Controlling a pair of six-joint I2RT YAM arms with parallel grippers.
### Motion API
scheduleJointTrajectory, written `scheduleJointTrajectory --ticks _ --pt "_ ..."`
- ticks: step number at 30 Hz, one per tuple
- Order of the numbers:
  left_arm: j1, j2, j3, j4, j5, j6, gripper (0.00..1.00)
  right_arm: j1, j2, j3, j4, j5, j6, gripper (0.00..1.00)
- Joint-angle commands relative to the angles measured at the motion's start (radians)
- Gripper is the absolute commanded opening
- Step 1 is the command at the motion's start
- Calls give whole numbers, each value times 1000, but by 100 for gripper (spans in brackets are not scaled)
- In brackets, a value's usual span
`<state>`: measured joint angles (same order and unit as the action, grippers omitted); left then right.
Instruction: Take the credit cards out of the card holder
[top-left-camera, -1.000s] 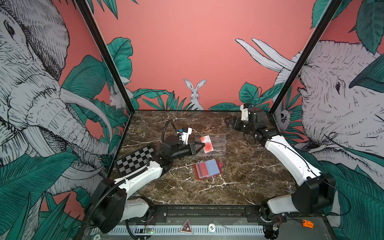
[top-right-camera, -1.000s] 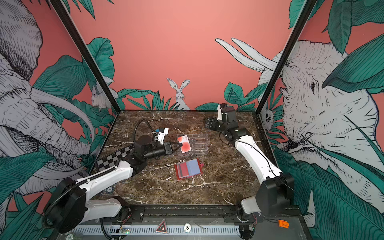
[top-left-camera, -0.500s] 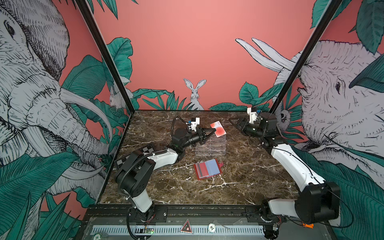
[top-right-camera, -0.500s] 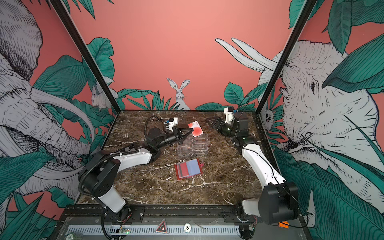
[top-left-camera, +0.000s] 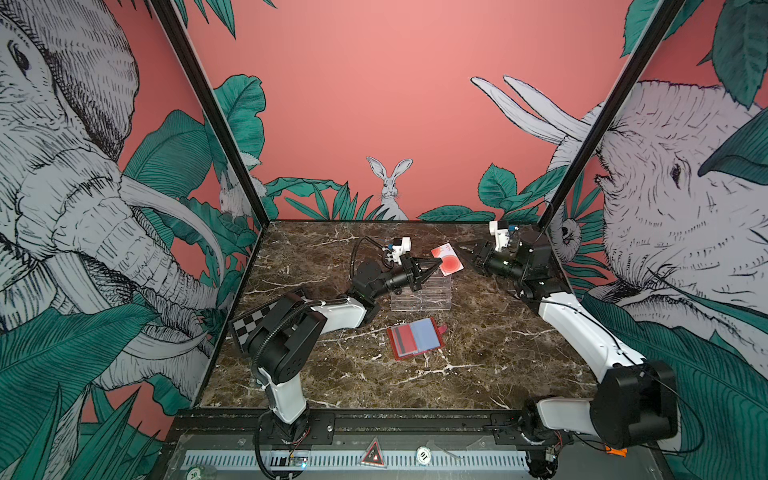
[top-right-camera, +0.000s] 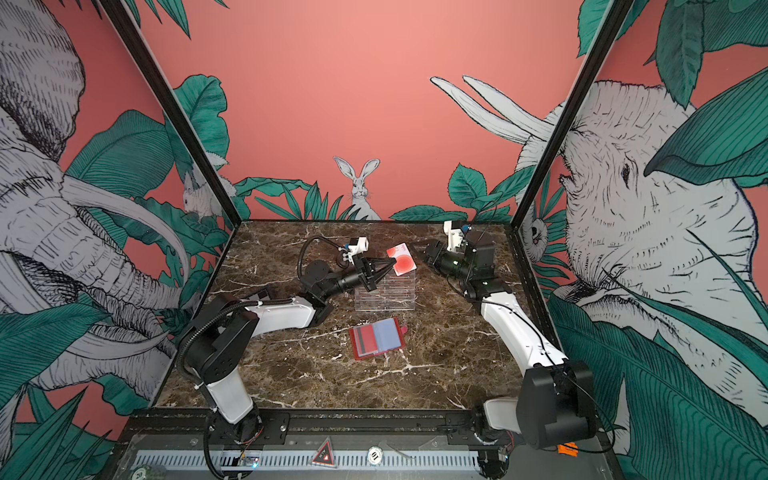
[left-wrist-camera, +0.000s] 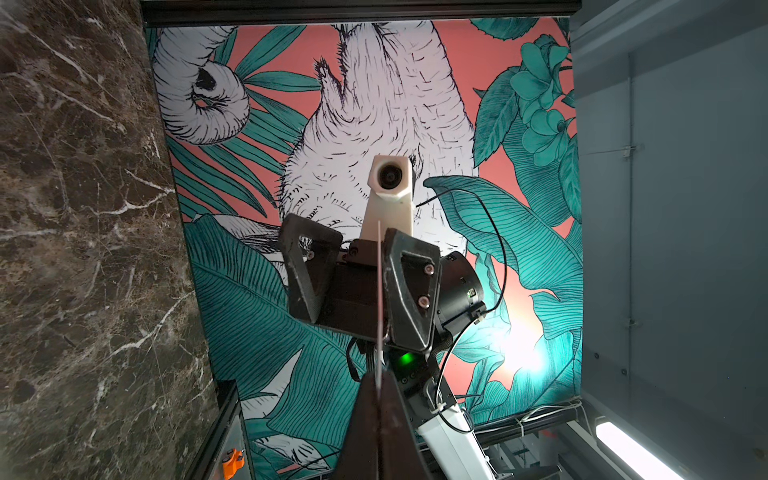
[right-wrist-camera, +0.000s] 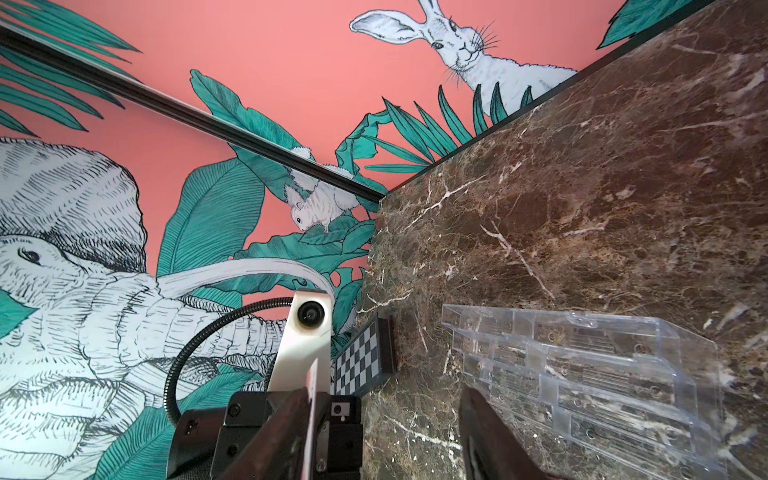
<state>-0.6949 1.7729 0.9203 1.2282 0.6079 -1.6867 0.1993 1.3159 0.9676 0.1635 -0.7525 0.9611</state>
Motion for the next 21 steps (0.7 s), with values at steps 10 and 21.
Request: scheduleJointTrajectory --ticks 10,21 --pt "0 3 -6 40 1 2 0 34 -12 -28 96 -27 35 44" --pt "0 -7 -4 -8 7 33 0 48 -19 -51 116 -39 49 24"
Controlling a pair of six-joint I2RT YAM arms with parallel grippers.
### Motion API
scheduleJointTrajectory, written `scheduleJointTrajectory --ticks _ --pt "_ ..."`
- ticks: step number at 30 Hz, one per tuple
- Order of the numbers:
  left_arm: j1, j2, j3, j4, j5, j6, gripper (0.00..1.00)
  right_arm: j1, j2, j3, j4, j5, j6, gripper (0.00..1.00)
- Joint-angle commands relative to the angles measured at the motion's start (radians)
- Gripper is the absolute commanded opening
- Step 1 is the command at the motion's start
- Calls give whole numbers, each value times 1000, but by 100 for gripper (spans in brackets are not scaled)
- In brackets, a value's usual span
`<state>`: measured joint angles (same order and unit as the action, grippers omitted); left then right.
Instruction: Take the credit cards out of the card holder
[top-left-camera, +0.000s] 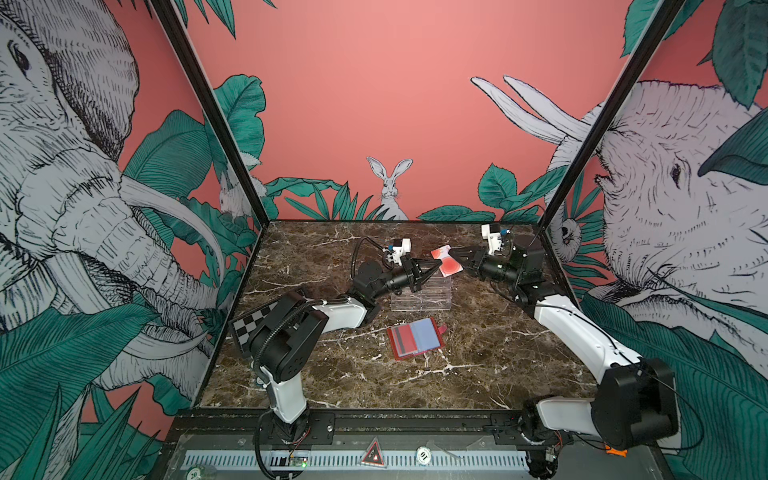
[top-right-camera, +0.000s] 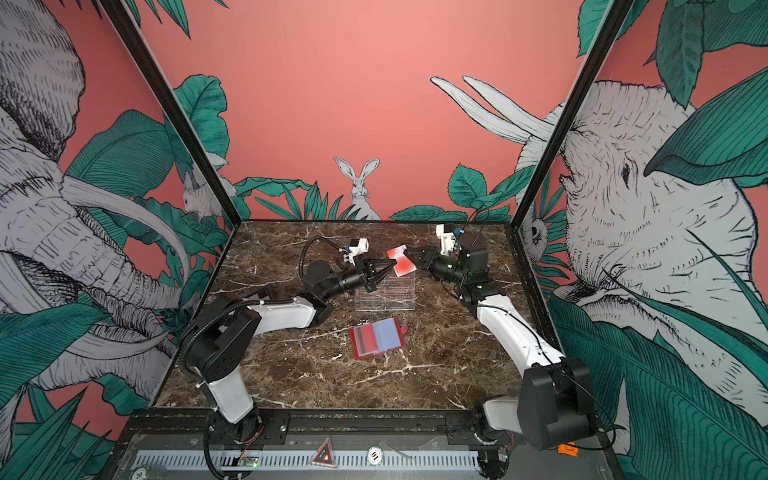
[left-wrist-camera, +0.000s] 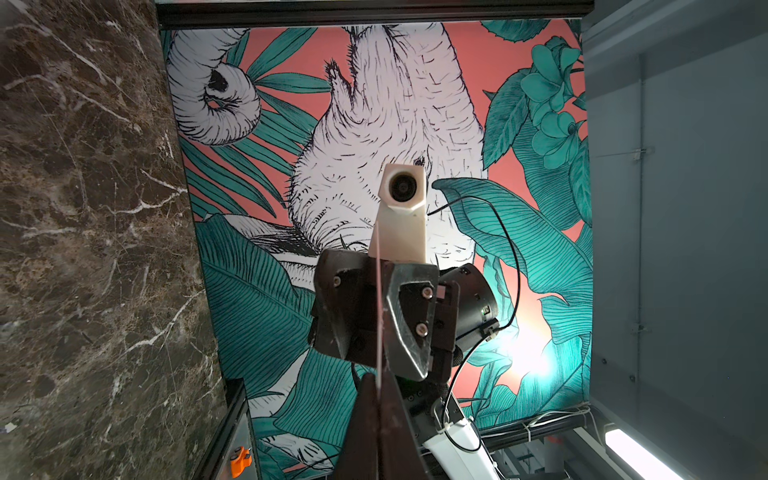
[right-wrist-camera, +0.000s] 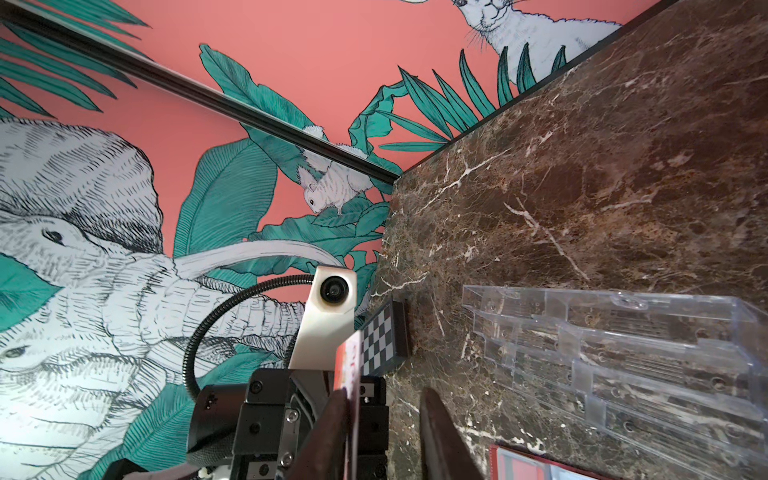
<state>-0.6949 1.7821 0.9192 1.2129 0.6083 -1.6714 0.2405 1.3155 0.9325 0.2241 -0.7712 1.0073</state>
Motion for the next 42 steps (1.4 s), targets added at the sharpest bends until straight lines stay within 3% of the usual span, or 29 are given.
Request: scheduleJointTrajectory --ticks 1,10,14,15,20,28,34,42 --pt "0 -17 -3 -3 10 24 0 8 -20 -19 56 -20 4 22" --pt "1 -7 -5 -35 24 42 0 8 -23 -50 116 -51 50 0" --pt "0 3 -5 -33 25 48 0 8 -27 -59 116 -57 56 0" --pt "0 2 -5 -34 27 50 4 9 -28 -60 113 -57 56 0" --pt "6 -14 -21 -48 25 83 50 2 -36 -52 79 -53 34 0" --pt "42 -150 -69 -230 3 274 83 -9 -52 -28 -21 -59 -59 0" --pt "96 -307 -108 -456 -68 481 94 -24 -79 -22 -88 -55 -178 0" --pt "126 -545 -53 -914 -179 896 98 -42 -80 -19 -152 -76 -353 0"
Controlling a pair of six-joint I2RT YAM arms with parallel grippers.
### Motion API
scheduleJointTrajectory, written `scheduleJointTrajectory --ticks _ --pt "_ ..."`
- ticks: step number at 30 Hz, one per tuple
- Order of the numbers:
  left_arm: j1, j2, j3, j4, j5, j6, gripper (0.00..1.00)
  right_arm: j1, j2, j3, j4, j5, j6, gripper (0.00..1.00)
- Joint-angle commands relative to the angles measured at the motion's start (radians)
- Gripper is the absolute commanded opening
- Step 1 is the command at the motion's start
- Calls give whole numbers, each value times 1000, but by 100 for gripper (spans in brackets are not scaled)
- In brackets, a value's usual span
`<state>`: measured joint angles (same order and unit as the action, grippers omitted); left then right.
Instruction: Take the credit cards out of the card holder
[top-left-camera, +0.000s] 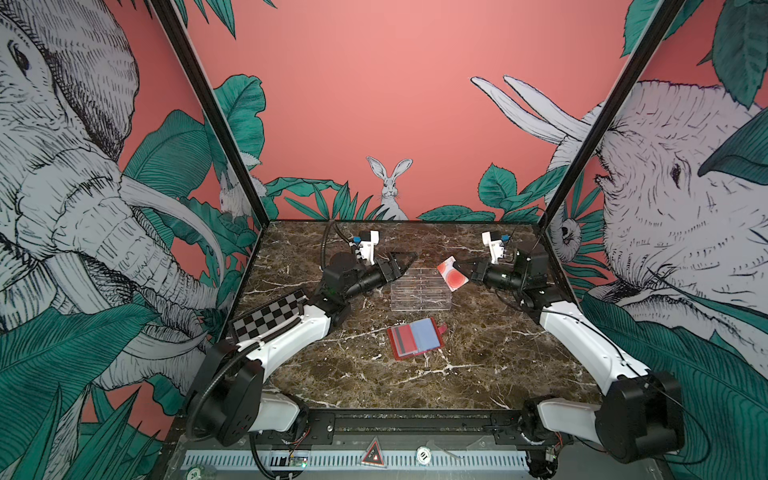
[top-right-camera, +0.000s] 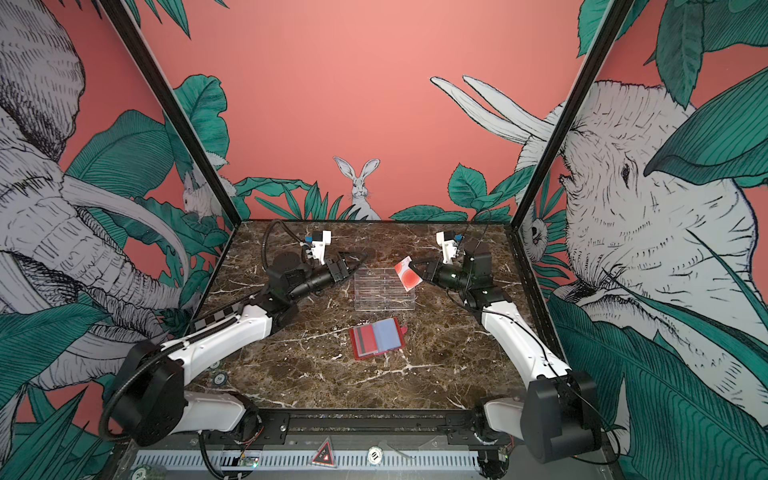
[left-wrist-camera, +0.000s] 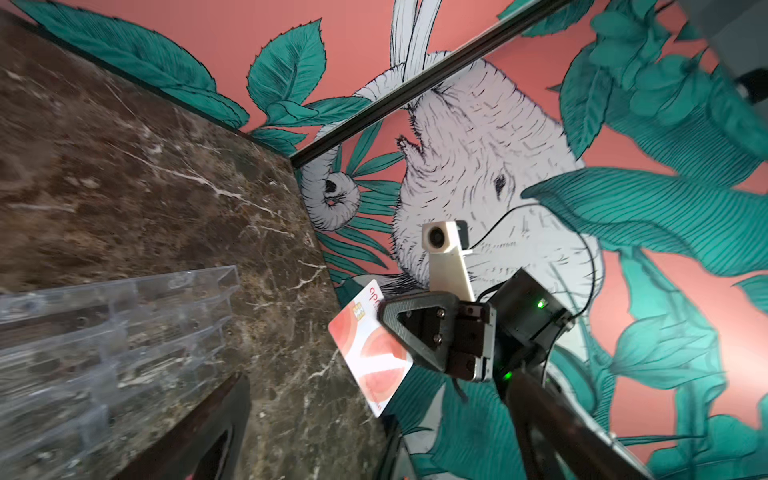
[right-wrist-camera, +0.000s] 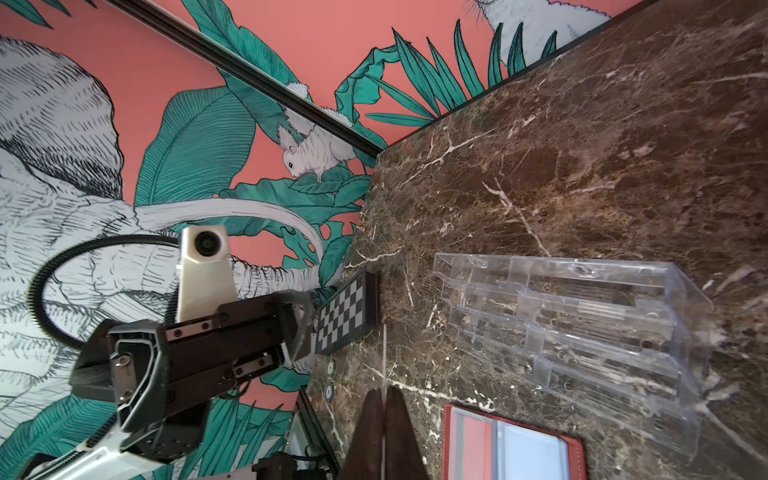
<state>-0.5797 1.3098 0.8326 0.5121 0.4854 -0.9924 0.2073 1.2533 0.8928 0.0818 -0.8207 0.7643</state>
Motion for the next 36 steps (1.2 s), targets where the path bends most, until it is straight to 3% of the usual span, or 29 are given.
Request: scheduleJointTrajectory --ticks 1,5,14,22,27,36 --pt "15 -103 37 -251 -67 259 99 -9 -17 25 -26 -34 -143 0" --pt "21 -205 63 -394 -113 429 99 -8 -22 21 -67 -48 -256 0" --pt "23 -377 58 -578 -200 631 99 -9 -47 -5 -108 -53 -414 0" --pt "23 -538 17 -621 -213 743 99 -8 -54 15 -265 -63 -673 0" --pt "23 -623 1 -679 -162 810 99 -9 -66 12 -319 -54 -812 0" --pt "23 -731 -30 -797 -158 821 99 -8 -30 32 -386 -103 -1045 0"
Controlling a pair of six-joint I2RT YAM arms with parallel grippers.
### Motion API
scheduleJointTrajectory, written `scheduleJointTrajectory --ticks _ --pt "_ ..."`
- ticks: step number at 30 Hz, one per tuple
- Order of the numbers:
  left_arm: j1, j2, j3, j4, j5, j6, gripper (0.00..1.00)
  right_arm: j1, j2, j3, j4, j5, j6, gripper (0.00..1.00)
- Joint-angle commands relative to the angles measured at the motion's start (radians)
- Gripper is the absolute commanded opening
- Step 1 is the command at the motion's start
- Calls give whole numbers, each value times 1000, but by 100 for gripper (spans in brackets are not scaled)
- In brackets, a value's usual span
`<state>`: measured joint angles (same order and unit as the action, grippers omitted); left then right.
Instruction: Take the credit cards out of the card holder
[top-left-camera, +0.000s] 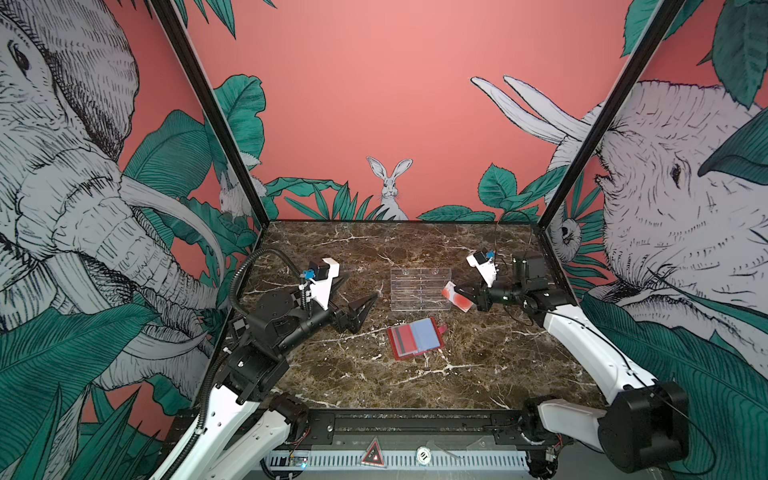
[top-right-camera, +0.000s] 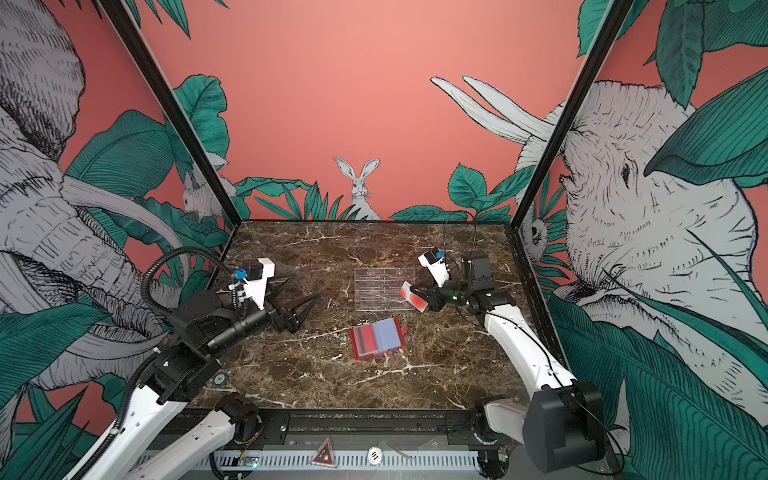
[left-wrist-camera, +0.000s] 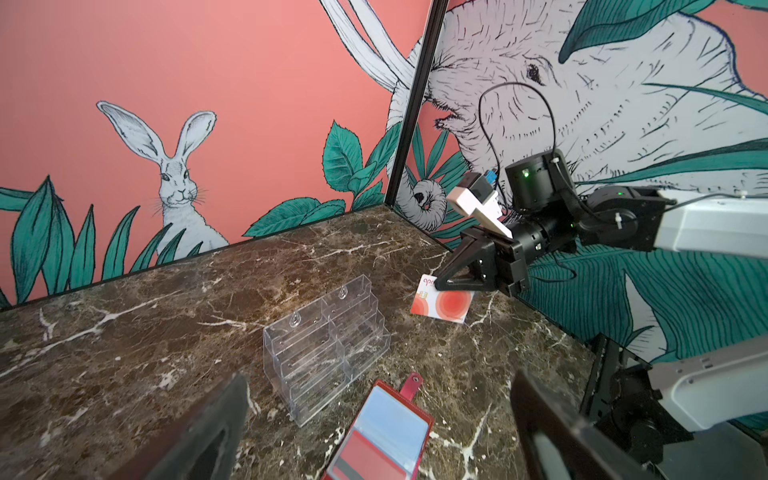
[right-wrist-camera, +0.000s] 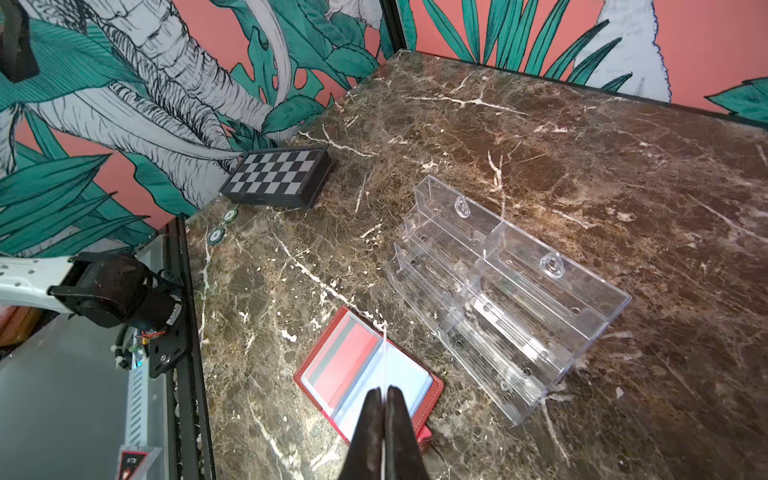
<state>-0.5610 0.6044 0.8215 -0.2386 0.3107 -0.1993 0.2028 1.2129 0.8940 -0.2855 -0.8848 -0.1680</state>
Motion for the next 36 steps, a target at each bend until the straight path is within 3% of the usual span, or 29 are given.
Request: scheduleJointTrajectory --ticks 1,10,16,21,36 --pt "4 -34 -23 -49 26 27 99 -5 22 46 -45 -46 -148 0" --pt "4 -61 -74 3 77 15 99 -6 95 174 -316 -73 -560 0" --pt "4 -45 -102 58 98 15 99 -12 177 283 -465 -54 -762 0" --pt "5 -15 -124 120 121 -3 99 -19 291 410 -581 -31 -887 0" --pt "4 127 -144 256 154 -25 99 -19 712 835 -778 -116 -1150 0"
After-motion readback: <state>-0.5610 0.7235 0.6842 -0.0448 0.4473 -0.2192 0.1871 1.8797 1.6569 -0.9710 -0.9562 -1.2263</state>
